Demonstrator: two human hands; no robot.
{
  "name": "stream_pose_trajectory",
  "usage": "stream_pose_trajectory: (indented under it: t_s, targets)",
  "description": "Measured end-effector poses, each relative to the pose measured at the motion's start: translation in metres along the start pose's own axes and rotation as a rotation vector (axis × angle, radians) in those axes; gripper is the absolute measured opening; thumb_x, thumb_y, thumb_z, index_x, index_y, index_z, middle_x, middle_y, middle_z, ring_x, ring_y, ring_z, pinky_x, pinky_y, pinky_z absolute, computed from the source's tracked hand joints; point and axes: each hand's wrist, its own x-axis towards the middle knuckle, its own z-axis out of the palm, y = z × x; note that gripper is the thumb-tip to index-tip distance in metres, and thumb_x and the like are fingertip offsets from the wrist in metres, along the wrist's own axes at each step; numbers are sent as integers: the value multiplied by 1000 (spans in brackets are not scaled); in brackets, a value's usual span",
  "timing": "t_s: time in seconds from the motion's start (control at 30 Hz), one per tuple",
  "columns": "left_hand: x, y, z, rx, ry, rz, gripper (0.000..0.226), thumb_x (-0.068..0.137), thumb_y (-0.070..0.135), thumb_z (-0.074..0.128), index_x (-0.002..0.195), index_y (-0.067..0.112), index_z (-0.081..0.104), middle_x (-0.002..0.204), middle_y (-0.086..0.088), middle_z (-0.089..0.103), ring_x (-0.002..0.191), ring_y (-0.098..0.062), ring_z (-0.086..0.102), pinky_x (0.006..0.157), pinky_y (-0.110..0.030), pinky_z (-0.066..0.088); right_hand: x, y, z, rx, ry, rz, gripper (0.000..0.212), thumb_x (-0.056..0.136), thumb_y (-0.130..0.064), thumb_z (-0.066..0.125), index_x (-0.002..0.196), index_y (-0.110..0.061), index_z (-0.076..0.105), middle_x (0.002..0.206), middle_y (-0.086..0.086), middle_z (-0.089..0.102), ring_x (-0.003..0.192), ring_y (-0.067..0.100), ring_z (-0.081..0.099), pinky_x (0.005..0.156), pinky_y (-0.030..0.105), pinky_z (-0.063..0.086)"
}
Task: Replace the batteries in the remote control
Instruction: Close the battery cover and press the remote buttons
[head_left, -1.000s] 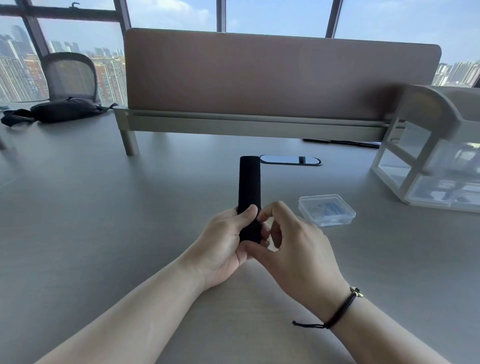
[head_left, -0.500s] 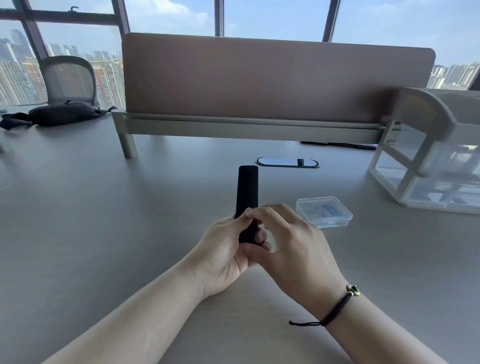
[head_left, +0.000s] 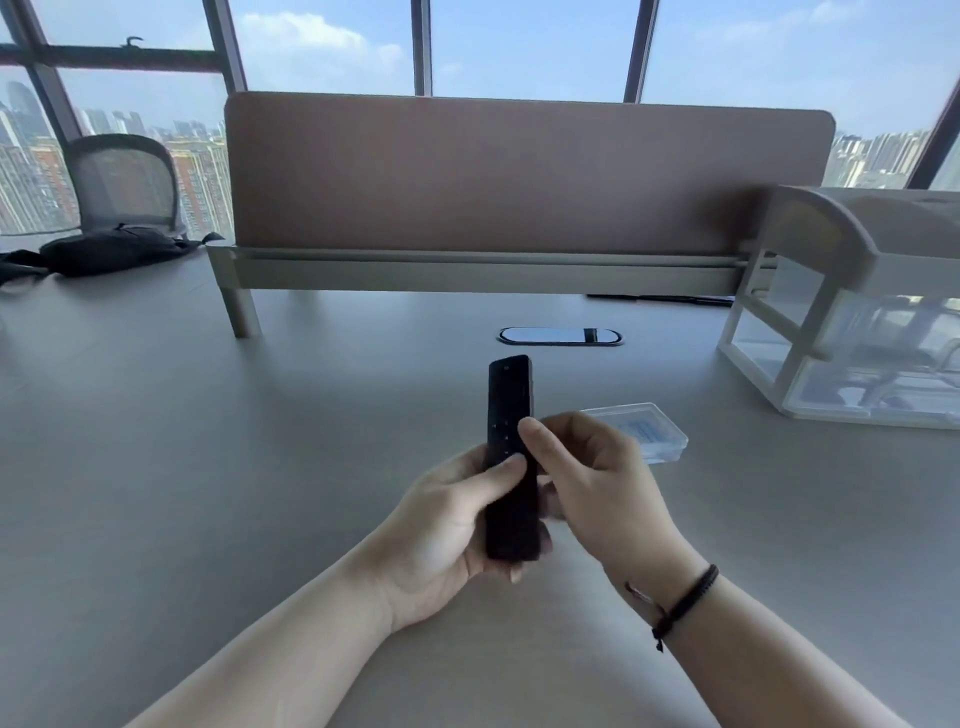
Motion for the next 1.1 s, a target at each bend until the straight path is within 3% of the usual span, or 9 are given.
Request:
stream_pose_trajectory:
  t_s: [0.1,0.2,0.3,0.37,0.57,0.67,0.87,0.97,1.1]
  targets:
    - [-4,-5,8,162,13,46,21,98,24,52,109,11,65,85,-20,70,72,-41,68,51,-35,51,2,-3,-7,150,-21,103,28,96,-26,60,82,-5,71,66,11,68,44,21,53,37,23,38]
    - [-8,-3,11,189,45,54,24,98,29,52,107,13,68,82,-24,70,67,-41,68,53,-37,52,2,-8,-7,212,-67,123,24,98,-21,58,87,-7,74,74,9,72,57,16,61,44,19,43]
    - [-8,-3,12,207,75,53,26,99,24,51,105,8,70,87,-17,72,70,-39,70,61,-44,54,2,-9,-6,243,-83,164,23,97,-14,56,86,-5,74,85,22,75,69,24,62,49,22,42]
    - [-7,-4,12,238,90,44,23,96,23,55,99,7,72,91,-9,74,74,-34,72,63,-39,54,2,-10,-6,270,-100,194,22,96,-11,54,87,-2,73,95,32,72,73,29,60,47,25,37]
    - [-4,-7,8,297,76,49,23,86,25,60,91,10,75,92,-8,73,81,-31,70,78,-51,55,0,-12,-6,282,-130,204,20,96,-14,54,87,-10,71,83,19,77,68,28,64,49,26,38]
    - [-4,-7,8,304,60,48,19,86,23,60,88,15,77,88,-3,75,80,-28,72,75,-45,55,0,-12,-6,275,-132,204,21,97,-15,52,85,-12,70,84,20,77,71,30,63,54,32,36]
    - [-6,-6,8,303,71,71,21,86,22,59,90,8,73,87,-12,74,73,-33,73,74,-49,55,-4,-16,-5,297,-172,188,20,98,-15,51,87,-12,68,88,21,77,67,24,65,47,22,40]
    - [-7,-3,13,278,87,60,24,93,20,56,79,19,75,77,-14,74,73,-34,73,70,-45,54,-5,-16,-3,324,-186,186,24,98,-13,50,83,-12,69,92,22,77,72,25,68,59,28,50]
    - [-8,-3,15,328,78,36,26,101,12,48,88,5,69,76,-13,74,72,-31,74,61,-33,56,-5,-13,-2,304,-158,213,21,98,-20,54,88,-8,68,85,18,77,69,24,67,61,32,53]
